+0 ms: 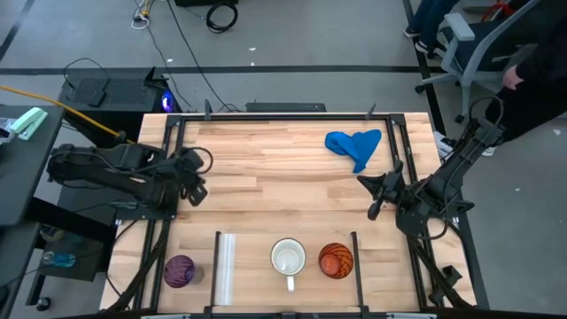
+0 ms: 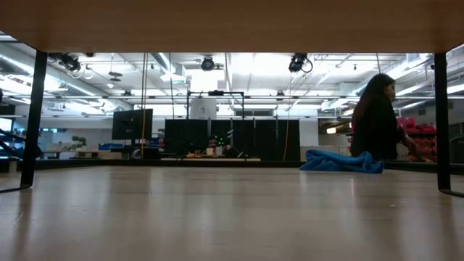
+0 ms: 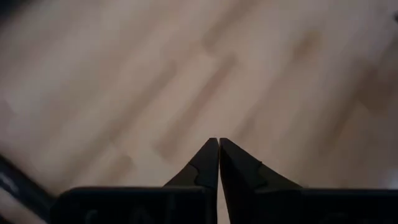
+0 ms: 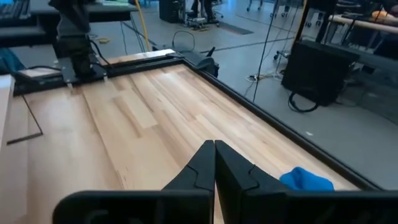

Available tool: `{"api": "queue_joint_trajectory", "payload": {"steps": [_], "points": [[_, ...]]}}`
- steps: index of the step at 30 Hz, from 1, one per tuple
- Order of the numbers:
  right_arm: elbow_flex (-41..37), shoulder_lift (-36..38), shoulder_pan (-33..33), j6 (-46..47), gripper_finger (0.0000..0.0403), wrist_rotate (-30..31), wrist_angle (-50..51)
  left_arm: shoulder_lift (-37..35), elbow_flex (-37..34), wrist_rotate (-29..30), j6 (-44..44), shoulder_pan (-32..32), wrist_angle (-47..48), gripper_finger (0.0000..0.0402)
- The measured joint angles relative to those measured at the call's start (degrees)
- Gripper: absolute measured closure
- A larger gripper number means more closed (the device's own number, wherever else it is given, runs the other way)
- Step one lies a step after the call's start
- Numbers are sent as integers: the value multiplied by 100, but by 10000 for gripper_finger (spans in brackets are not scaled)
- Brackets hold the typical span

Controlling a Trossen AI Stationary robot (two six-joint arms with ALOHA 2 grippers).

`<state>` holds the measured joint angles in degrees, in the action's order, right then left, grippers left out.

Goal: Stack small to large cups/mugs on shelf
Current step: Put the purple cup on the shelf

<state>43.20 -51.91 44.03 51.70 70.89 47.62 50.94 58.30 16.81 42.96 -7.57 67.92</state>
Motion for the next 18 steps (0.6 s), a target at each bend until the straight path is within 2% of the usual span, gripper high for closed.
{"api": "queue_joint_trajectory", "payload": {"steps": [4,6,12,18], "points": [[0,-15,0,-182,392,0,12,7,0,-948,976,-267,291,390],[0,-15,0,-267,392,0,17,0,0,-1232,1512,-537,348,391],[0,-17,0,-254,392,-2,39,11,0,-1216,3116,-1741,413,387],[2,-17,0,-280,392,-112,37,88,0,-1089,5214,-3052,808,396]]}}
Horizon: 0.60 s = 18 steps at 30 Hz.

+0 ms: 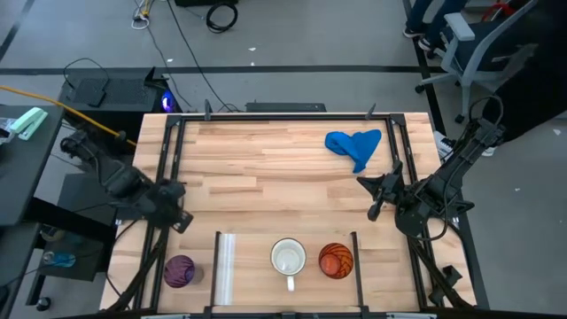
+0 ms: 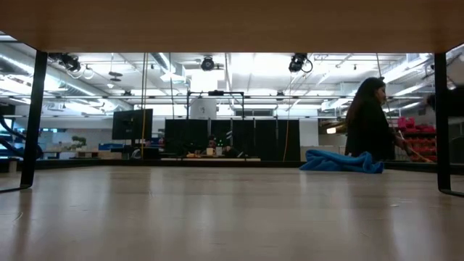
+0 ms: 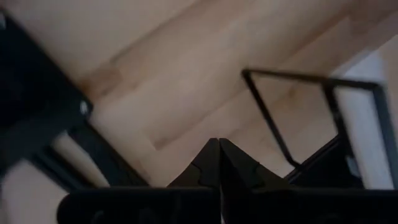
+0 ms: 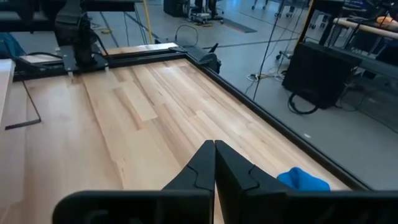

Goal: Stack small to large cups/mugs on shelf
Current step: Put the purple cup on the shelf

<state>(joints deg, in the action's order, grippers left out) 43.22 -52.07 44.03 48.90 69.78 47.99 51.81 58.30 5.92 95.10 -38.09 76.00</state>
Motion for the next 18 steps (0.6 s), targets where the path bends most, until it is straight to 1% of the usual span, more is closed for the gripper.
{"api": "queue_joint_trajectory", "payload": {"steps": [4,9,11,14,18], "points": [[0,0,0,-4,392,-78,11,234,1,-2,1057,-843,-14,390],[0,0,0,-22,392,-107,15,720,232,1,2191,-1652,87,381],[2,0,0,-94,391,-107,17,990,472,0,2486,-1889,235,387],[2,0,0,-100,391,-107,17,1454,1028,3,2950,-2200,744,395],[0,0,0,-9,392,-243,19,2210,1816,132,3226,-2376,1345,389]]}}
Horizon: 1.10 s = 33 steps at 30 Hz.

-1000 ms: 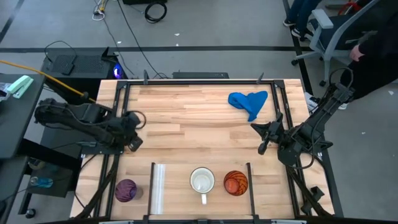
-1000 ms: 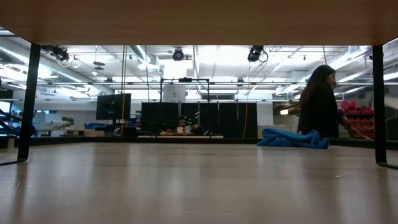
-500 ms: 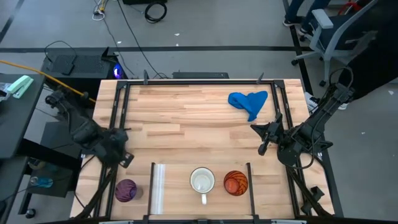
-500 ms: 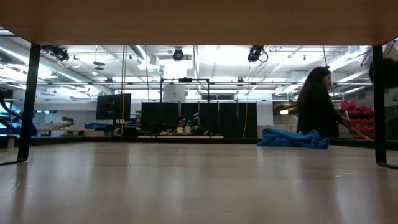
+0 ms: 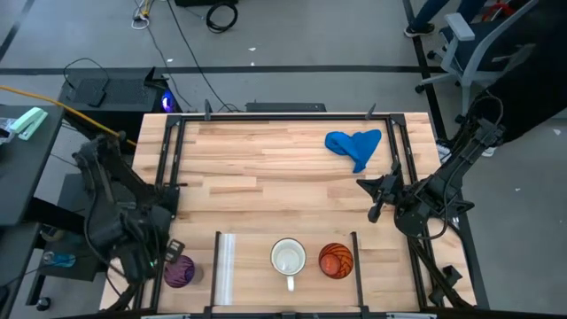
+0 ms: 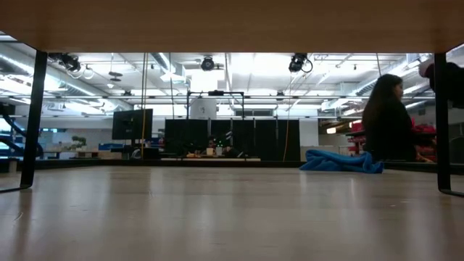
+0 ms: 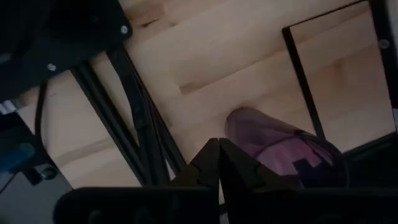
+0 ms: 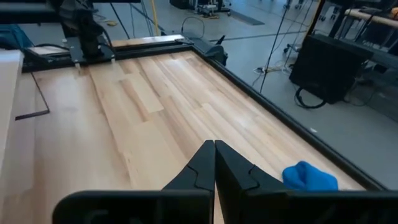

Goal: Stack small to large cups/mugs on shelf
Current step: Put the purple cup on the shelf

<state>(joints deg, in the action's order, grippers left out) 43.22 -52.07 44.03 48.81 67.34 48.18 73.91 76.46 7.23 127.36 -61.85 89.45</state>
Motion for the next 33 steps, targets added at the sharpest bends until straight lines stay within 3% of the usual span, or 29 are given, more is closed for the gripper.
{"api": "queue_joint_trajectory", "payload": {"steps": [5,10,20,33], "points": [[-257,0,-2,245,392,-43,42,879,622,23,-52,-17,50,367],[-600,5,0,559,392,372,29,1353,844,-82,-127,-17,52,368],[-1770,0,-28,1564,392,1540,44,1438,866,-88,-78,-17,61,390],[-1932,4,-127,1706,392,1459,36,1438,866,-189,-223,-17,57,352]]}}
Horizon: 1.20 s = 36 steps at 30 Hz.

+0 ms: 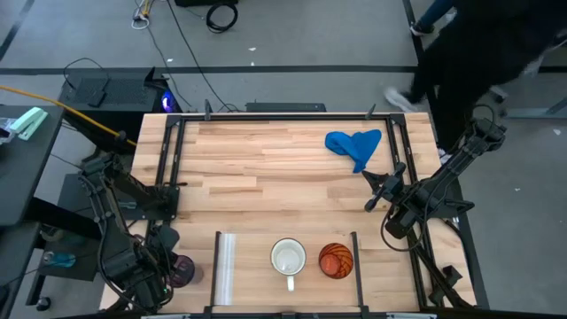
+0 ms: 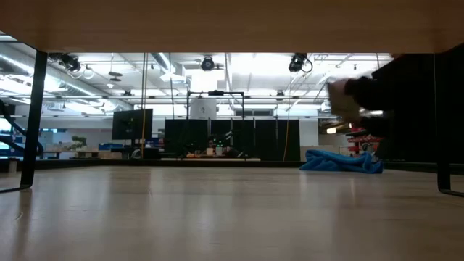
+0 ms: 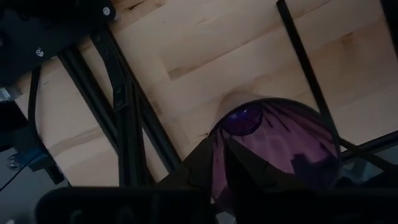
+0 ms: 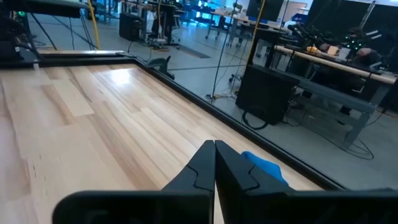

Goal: Stack small to large cups/mugs on shelf
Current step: Put the purple cup on the shelf

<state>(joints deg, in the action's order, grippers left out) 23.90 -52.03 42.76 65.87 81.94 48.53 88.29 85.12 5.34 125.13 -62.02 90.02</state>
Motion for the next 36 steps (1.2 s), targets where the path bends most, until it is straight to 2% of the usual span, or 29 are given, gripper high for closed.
{"api": "queue_joint_trajectory", "payload": {"steps": [18,36], "points": [[-2,0,0,66,391,-145,-68,-7,-308,-219,-37,0,-403,281],[-2,0,0,68,391,-383,-101,122,-310,-231,155,-55,-326,273]]}}
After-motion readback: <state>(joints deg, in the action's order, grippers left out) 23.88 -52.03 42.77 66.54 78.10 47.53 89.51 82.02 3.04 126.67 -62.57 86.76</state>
